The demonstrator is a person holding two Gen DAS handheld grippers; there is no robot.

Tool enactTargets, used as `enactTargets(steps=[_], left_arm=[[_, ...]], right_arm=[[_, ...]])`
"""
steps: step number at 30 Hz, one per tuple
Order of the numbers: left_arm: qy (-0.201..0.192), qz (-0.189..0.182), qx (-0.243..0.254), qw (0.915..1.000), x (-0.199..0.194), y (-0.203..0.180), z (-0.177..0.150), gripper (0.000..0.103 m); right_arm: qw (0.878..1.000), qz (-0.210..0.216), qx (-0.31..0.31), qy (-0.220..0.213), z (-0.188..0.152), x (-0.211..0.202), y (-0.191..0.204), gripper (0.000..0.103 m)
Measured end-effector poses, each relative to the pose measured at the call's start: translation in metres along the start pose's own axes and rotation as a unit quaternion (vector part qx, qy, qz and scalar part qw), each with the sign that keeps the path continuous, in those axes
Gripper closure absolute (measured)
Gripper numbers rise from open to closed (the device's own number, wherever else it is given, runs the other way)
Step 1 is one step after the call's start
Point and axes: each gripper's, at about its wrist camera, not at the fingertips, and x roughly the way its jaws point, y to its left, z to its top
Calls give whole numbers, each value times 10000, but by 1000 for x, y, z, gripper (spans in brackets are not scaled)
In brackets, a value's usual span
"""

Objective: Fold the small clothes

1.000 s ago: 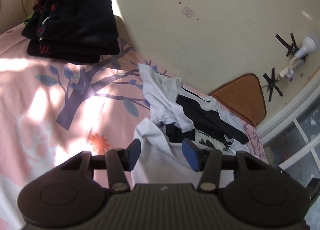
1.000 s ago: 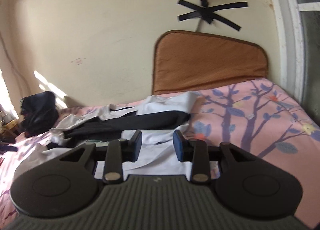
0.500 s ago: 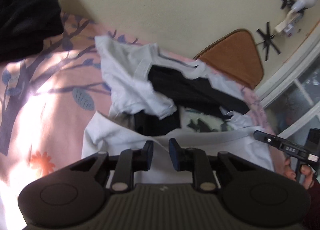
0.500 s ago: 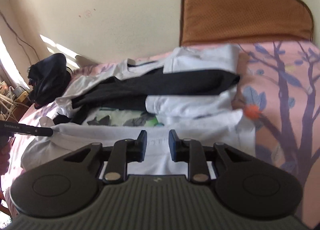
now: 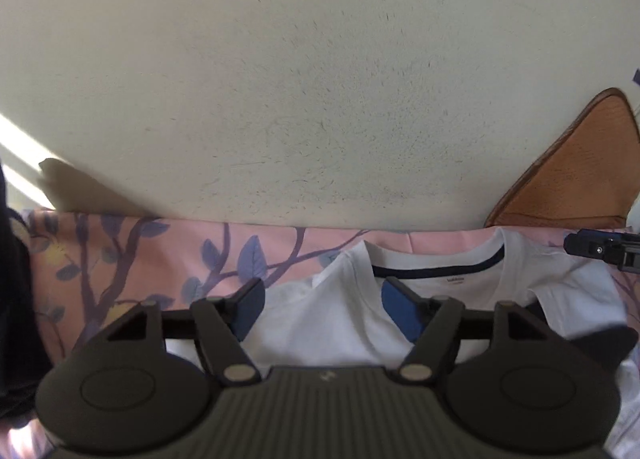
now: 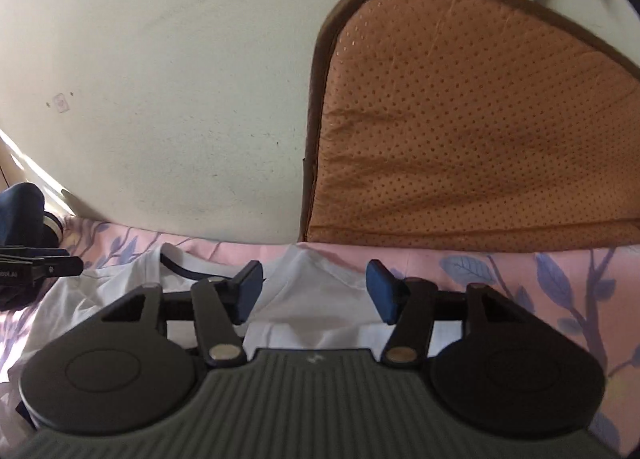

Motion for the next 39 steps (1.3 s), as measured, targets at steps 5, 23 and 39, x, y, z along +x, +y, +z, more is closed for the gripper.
enactTargets(steps=[5, 23, 39], left_arm=[[237, 113, 253, 9993, 46, -16, 7, 54], [-1189, -827, 199, 9893, -159, -7, -108, 95], [-1027, -1102, 93, 9885, -249, -2, -314, 66]], right_arm=[[9990, 0, -350, 289, 7, 44, 4, 42], [9852, 817, -1287, -784, -72, -156, 60, 94], [9919, 501, -967, -651, -265, -240, 77, 81]])
